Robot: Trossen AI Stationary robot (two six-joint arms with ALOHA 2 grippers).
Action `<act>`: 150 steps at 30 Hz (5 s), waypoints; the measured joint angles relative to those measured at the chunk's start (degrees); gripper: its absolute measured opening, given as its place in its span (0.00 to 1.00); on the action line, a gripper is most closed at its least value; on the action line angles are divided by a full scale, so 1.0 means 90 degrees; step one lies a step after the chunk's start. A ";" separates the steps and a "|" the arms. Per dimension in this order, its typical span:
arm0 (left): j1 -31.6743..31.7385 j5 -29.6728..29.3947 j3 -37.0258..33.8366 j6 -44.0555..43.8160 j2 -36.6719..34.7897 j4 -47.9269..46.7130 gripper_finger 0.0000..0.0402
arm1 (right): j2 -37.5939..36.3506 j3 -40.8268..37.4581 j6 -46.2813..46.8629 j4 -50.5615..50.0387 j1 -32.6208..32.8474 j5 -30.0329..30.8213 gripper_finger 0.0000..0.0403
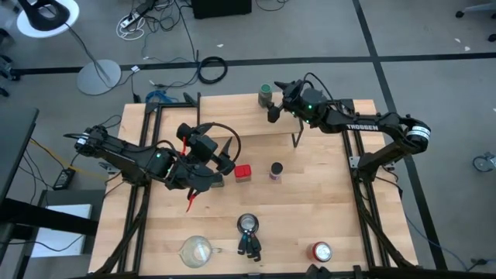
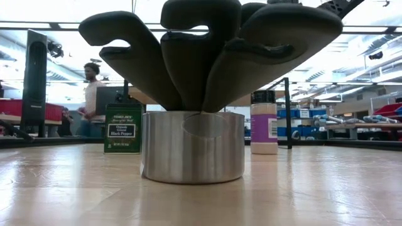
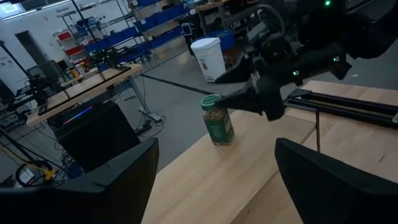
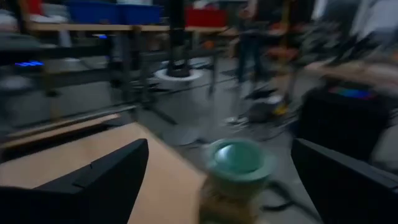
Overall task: Shelf spices
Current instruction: Remove the green seasoning bottle from the shelf
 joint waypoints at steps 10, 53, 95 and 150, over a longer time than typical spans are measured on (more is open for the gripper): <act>0.0000 0.0011 0.0000 0.0026 0.0002 -0.0005 0.81 | 0.0000 0.0002 -0.0045 0.0038 -0.0313 -0.0244 0.97; 0.0005 0.0068 0.0000 0.0043 0.0005 -0.0120 0.81 | 0.0869 0.2702 -0.0544 -0.3846 -0.1026 -0.1758 0.96; 0.0005 0.0131 0.0000 0.0024 0.0005 -0.0160 0.81 | 0.1030 0.2693 -0.0531 -0.3495 -0.0780 -0.1826 0.90; 0.0005 0.0133 0.0000 -0.0017 0.0005 -0.0163 0.81 | 0.1030 0.2701 -0.0336 -0.4386 -0.0813 -0.1489 0.51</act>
